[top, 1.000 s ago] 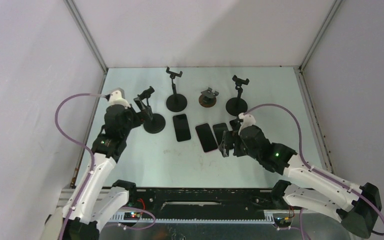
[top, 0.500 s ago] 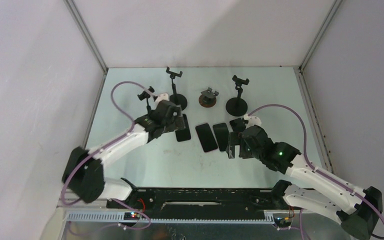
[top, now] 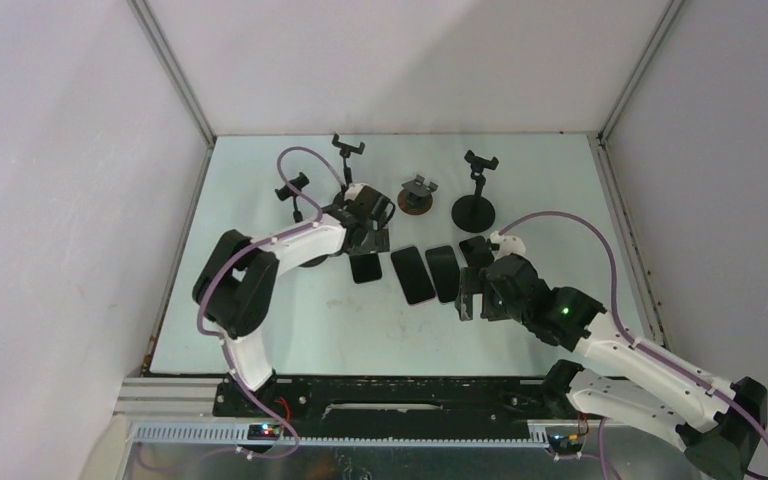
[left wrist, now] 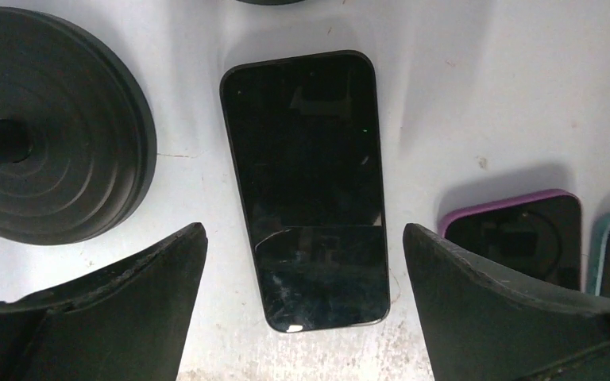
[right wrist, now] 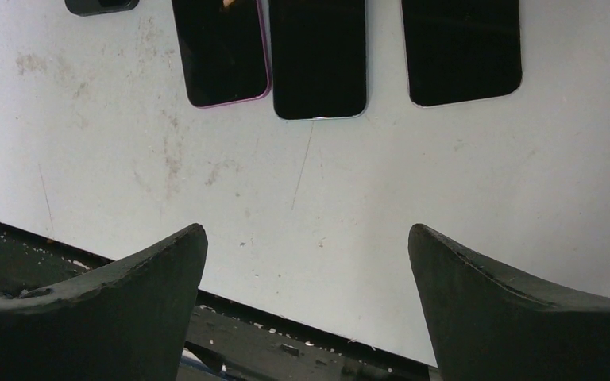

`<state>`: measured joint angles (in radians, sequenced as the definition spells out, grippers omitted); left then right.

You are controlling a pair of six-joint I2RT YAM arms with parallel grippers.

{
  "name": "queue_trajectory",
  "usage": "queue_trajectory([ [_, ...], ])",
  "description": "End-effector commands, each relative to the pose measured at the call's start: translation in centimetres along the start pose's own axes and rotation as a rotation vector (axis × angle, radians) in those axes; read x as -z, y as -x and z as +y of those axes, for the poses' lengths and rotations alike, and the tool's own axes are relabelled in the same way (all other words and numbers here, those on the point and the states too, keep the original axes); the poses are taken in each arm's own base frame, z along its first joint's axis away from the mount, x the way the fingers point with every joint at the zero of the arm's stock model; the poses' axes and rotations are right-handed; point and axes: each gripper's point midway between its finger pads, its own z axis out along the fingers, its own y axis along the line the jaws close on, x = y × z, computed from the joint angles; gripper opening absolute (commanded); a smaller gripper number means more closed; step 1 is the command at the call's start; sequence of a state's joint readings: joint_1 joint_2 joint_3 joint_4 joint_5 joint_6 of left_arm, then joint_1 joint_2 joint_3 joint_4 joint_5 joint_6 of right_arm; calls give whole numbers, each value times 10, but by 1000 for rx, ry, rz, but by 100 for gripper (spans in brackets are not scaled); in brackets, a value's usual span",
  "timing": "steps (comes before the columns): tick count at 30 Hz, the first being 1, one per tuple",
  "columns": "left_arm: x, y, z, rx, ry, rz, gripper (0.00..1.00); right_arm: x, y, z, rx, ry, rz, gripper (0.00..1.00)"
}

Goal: Remove the phone from the phone stand
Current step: Adjust the phone at the center of the board.

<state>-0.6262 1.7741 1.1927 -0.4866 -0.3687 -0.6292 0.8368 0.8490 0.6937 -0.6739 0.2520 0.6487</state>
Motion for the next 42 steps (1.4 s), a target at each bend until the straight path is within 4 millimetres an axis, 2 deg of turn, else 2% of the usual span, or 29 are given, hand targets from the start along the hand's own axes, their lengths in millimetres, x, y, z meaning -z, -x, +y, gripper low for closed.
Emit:
queue_trajectory([
  [1, -7, 5, -4, -20, 29, 1, 100, 2, 1, -2, -16, -12, -20, 99],
  [9, -28, -11, -7, -39, 50, 61, 100, 2, -1, -8, -9, -34, -20, 99],
  [18, -41, -21, -5, -15, 80, 93, 100, 4, -1, -12, -7, -48, -25, 99],
  [21, -45, -31, -2, 2, 76, 113, 98, 5, -2, -14, -6, -56, -23, 99],
  [23, -46, -37, -1, 22, 62, 123, 94, 5, -2, -15, -6, -59, -22, 99],
  [26, -48, -44, -1, 48, 35, 122, 81, 4, -2, -15, -6, -60, -24, 99],
  [29, -48, -45, -2, 53, 14, 112, 68, 3, -2, -15, -5, -59, -21, 99],
  [34, -41, -50, 5, 51, 9, 108, 56, 3, -4, -16, -5, -70, -15, 99],
  [35, -40, -51, 6, 52, 10, 104, 50, 3, -4, -17, -5, -73, -15, 99],
  [38, -28, -56, 14, 74, 16, 86, 47, 3, -6, -19, -7, -78, -15, 99],
  [42, -12, -67, 11, 112, -9, 69, 47, 1, -8, -20, -15, -82, -13, 99],
])
